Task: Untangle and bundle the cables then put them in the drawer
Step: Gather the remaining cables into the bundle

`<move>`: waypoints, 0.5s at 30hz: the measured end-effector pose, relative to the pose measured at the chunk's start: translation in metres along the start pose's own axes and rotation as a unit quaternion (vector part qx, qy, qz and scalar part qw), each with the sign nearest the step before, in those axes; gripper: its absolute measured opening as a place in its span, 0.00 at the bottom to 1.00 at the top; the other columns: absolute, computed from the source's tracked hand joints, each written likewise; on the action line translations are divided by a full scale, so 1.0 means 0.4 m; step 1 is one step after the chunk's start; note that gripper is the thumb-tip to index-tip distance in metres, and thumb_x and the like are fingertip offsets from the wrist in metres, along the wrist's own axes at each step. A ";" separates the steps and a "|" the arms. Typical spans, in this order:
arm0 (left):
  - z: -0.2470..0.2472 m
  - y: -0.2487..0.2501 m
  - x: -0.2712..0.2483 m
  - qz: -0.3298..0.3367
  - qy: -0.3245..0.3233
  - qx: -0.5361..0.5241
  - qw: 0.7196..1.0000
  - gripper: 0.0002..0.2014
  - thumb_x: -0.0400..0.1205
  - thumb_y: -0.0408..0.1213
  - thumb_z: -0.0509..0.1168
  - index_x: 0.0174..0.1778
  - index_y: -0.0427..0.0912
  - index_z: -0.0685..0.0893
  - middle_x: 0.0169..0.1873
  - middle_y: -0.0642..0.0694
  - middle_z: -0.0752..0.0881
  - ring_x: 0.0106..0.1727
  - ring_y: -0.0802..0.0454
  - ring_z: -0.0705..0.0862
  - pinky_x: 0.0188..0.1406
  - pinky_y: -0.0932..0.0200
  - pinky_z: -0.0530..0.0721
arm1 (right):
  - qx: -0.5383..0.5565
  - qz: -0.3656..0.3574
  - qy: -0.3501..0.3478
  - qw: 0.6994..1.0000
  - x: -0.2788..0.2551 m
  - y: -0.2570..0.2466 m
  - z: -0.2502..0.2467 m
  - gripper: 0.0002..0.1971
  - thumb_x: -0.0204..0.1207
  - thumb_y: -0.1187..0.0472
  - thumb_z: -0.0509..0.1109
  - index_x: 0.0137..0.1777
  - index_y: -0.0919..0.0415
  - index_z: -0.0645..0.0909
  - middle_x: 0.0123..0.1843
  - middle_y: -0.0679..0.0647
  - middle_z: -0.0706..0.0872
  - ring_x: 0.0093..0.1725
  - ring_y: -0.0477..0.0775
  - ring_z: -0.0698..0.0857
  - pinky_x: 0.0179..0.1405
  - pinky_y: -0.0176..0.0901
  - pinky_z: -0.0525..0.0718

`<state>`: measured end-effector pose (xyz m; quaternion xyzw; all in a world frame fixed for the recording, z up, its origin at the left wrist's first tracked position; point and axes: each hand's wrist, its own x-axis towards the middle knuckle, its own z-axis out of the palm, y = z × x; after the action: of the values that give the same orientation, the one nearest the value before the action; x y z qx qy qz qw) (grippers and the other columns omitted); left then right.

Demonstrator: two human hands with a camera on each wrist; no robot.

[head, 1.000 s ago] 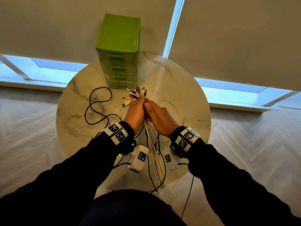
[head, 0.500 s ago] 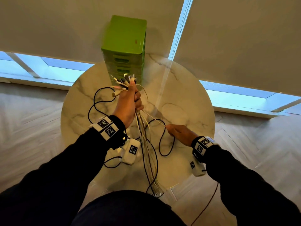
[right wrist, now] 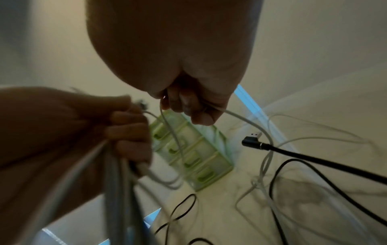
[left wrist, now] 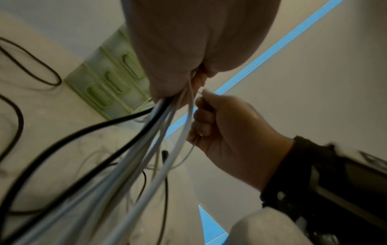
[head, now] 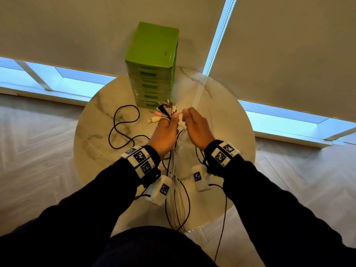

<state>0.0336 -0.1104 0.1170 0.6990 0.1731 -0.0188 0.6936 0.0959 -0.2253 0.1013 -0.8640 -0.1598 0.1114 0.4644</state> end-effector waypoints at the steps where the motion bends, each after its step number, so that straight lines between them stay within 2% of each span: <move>1: 0.004 0.007 -0.001 -0.018 0.001 -0.004 1.000 0.27 0.93 0.52 0.48 0.53 0.32 0.83 0.20 0.48 0.75 0.23 0.45 0.77 0.29 0.41 0.70 | 0.014 -0.013 -0.009 1.000 -0.009 -0.018 0.007 0.15 0.92 0.50 0.53 0.48 0.59 0.73 0.38 0.49 0.82 0.34 0.43 0.78 0.36 0.41 0.74; 2: 0.007 0.015 -0.001 -0.035 0.000 -0.023 0.999 0.30 0.92 0.54 0.47 0.59 0.31 0.83 0.34 0.31 0.83 0.31 0.39 0.83 0.34 0.36 0.75 | 0.025 -0.028 -0.018 0.999 -0.019 -0.032 0.012 0.14 0.92 0.51 0.53 0.49 0.57 0.71 0.36 0.47 0.81 0.32 0.39 0.78 0.34 0.38 0.75; 3: 0.007 0.018 0.003 -0.046 -0.004 -0.050 0.998 0.29 0.92 0.54 0.46 0.61 0.34 0.84 0.47 0.39 0.84 0.34 0.44 0.87 0.34 0.40 0.80 | 0.032 -0.043 -0.028 0.998 -0.027 -0.039 0.015 0.12 0.92 0.51 0.52 0.50 0.57 0.69 0.35 0.46 0.81 0.31 0.39 0.79 0.33 0.36 0.76; 4: 0.007 0.017 0.008 -0.053 -0.008 -0.075 0.996 0.27 0.92 0.54 0.47 0.58 0.38 0.85 0.31 0.31 0.79 0.28 0.51 0.85 0.28 0.49 0.80 | 0.044 -0.057 -0.037 0.997 -0.037 -0.041 0.017 0.11 0.92 0.52 0.52 0.52 0.58 0.69 0.36 0.48 0.83 0.31 0.40 0.82 0.32 0.34 0.78; 5: 0.007 0.015 0.013 -0.061 -0.006 -0.096 0.993 0.24 0.92 0.53 0.50 0.50 0.41 0.86 0.22 0.41 0.75 0.24 0.55 0.78 0.24 0.56 0.74 | 0.059 -0.068 -0.045 0.995 -0.045 -0.038 0.017 0.11 0.92 0.53 0.52 0.54 0.61 0.68 0.36 0.50 0.84 0.32 0.42 0.84 0.32 0.35 0.79; 6: 0.006 0.010 0.017 -0.070 0.003 -0.115 0.991 0.21 0.92 0.50 0.53 0.43 0.42 0.83 0.22 0.47 0.72 0.24 0.56 0.73 0.25 0.59 0.70 | 0.072 -0.075 -0.053 0.993 -0.053 -0.031 0.017 0.11 0.92 0.55 0.52 0.55 0.62 0.68 0.37 0.51 0.85 0.33 0.44 0.85 0.33 0.35 0.80; 7: 0.006 0.004 0.022 -0.077 0.013 -0.127 0.989 0.19 0.91 0.46 0.56 0.37 0.42 0.79 0.23 0.49 0.70 0.25 0.55 0.70 0.26 0.58 0.67 | 0.082 -0.075 -0.063 0.992 -0.058 -0.019 0.015 0.10 0.92 0.56 0.53 0.55 0.63 0.67 0.36 0.51 0.85 0.33 0.43 0.84 0.34 0.34 0.79; 9: 0.008 -0.011 0.028 -0.083 0.040 -0.129 0.987 0.18 0.89 0.40 0.57 0.32 0.43 0.72 0.23 0.48 0.67 0.24 0.54 0.67 0.27 0.55 0.67 | 0.089 -0.060 -0.093 0.990 -0.068 0.012 0.016 0.09 0.92 0.55 0.54 0.54 0.60 0.68 0.36 0.46 0.84 0.32 0.39 0.81 0.37 0.34 0.77; 11: 0.006 -0.015 0.034 -0.088 0.071 -0.134 0.985 0.17 0.89 0.38 0.56 0.32 0.42 0.72 0.23 0.48 0.71 0.25 0.53 0.70 0.26 0.56 0.68 | 0.070 -0.045 -0.127 0.988 -0.084 0.056 0.017 0.12 0.92 0.52 0.54 0.50 0.57 0.71 0.34 0.44 0.81 0.32 0.41 0.78 0.39 0.40 0.77; 15: -0.017 -0.013 0.043 -0.081 0.107 -0.177 0.975 0.15 0.90 0.35 0.54 0.37 0.41 0.77 0.28 0.50 0.82 0.34 0.51 0.83 0.26 0.58 0.68 | -0.011 -0.034 -0.180 0.983 -0.115 0.171 0.013 0.20 0.91 0.48 0.51 0.40 0.56 0.74 0.34 0.49 0.76 0.33 0.46 0.73 0.43 0.46 0.75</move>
<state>0.0469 -0.1003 0.1078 0.5467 0.3030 0.0315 0.7800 0.0633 -0.2741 0.0430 -0.8290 -0.2711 0.2478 0.4217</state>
